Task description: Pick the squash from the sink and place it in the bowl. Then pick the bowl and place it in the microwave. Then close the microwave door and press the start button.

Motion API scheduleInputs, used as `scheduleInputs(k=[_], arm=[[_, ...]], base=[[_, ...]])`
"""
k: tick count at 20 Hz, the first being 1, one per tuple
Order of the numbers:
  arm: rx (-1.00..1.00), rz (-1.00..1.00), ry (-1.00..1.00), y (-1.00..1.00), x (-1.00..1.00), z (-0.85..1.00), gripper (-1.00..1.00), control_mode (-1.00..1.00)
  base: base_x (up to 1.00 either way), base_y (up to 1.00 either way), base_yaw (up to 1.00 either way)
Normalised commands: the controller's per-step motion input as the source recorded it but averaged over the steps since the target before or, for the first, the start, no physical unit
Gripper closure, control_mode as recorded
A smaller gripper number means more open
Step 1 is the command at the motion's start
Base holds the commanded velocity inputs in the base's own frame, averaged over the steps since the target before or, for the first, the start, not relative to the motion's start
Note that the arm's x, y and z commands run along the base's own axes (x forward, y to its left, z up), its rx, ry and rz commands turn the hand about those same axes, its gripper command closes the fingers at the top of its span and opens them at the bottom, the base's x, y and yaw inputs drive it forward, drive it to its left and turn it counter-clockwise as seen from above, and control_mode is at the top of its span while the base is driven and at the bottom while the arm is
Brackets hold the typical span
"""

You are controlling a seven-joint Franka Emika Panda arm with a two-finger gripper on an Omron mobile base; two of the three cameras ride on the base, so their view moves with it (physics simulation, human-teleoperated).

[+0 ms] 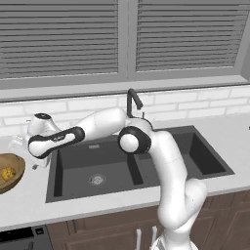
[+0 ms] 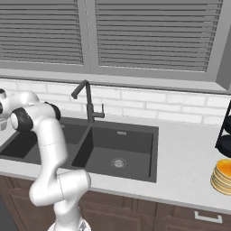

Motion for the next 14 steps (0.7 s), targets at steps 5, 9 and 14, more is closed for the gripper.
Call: scheduleInputs(k=[5,9,14], arm=[[0.00,0.00,0.00,0.10,0.00,-0.37,-1.00,-1.00],[0.00,0.00,0.00,0.16,0.00,-0.29,1.00,-1.00],[0.00,0.00,-0.02,0.17,0.00,-0.11,1.00,-1.00]], base=[[0.00,0.00,0.00],[0.00,0.00,0.00],[0.00,0.00,0.00]])
